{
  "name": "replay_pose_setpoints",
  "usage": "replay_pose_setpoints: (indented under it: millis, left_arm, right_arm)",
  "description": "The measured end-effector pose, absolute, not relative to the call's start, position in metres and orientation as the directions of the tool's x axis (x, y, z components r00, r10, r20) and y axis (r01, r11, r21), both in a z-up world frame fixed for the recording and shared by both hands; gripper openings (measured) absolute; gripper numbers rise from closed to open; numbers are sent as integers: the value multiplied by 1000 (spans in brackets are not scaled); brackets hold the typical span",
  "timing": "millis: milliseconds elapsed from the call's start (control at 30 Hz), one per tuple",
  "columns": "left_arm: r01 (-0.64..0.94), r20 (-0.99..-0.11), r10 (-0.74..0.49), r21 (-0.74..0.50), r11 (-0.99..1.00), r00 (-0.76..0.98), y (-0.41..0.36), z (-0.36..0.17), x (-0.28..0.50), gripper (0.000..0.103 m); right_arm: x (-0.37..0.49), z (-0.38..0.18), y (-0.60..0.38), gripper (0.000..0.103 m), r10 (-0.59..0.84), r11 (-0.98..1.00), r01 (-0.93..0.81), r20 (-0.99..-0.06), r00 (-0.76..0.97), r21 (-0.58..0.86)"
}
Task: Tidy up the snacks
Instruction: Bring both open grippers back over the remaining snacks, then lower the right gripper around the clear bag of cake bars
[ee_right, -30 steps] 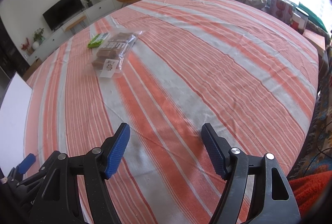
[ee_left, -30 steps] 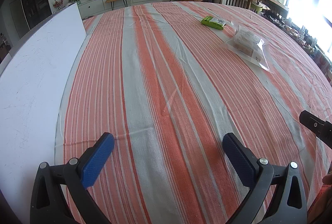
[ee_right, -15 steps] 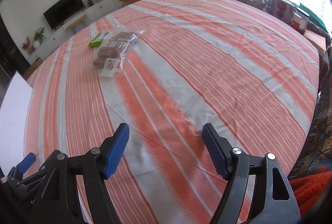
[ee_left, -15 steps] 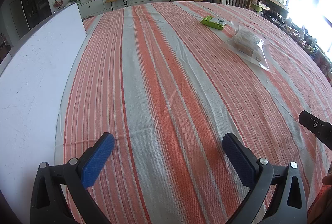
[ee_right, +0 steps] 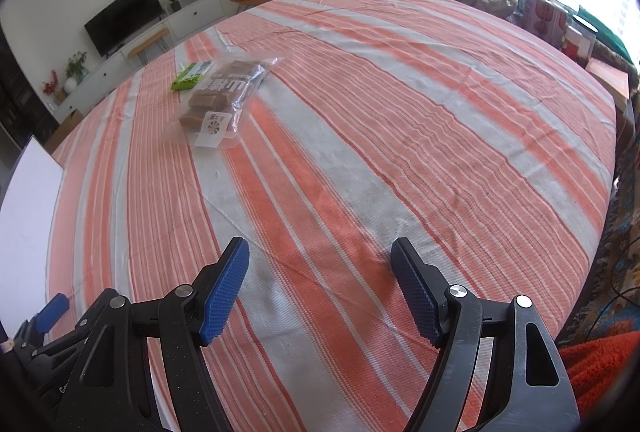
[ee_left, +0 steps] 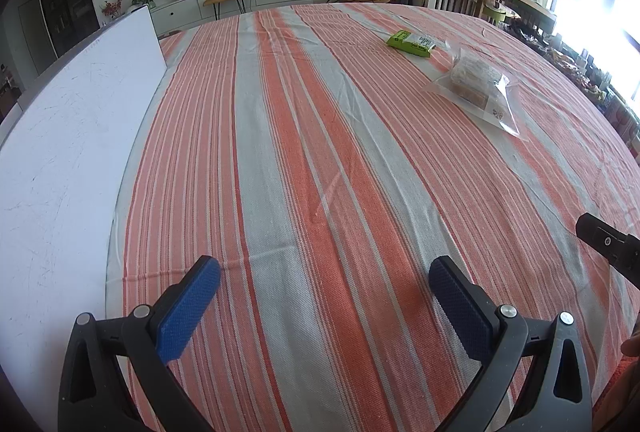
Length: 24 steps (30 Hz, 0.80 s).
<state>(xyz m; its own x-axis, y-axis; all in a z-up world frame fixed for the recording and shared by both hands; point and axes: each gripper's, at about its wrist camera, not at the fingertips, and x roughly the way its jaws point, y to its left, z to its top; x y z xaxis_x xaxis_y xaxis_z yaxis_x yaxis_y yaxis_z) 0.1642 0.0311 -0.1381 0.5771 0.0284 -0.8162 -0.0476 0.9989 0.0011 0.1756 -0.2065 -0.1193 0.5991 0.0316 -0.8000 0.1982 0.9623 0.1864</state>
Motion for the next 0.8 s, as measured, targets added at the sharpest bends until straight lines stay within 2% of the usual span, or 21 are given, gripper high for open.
replay_pose_setpoints:
  millis: [267,567,800]
  left_arm:
    - [-21,-823,17,6,1000,567,38,-139,172,103]
    - [-24,-815,19,6,1000,579,39,-140,171,103]
    - [-24,-815,19,7,1000,579,39,-140,171,103]
  right_arm:
    - [175,-119,-209,77,59,957,192,-795,603,217]
    - [168,-117,-231,76,156,902,220,-756,635,371]
    - [203,-113,-224,78,176,920,195,-804,569,340]
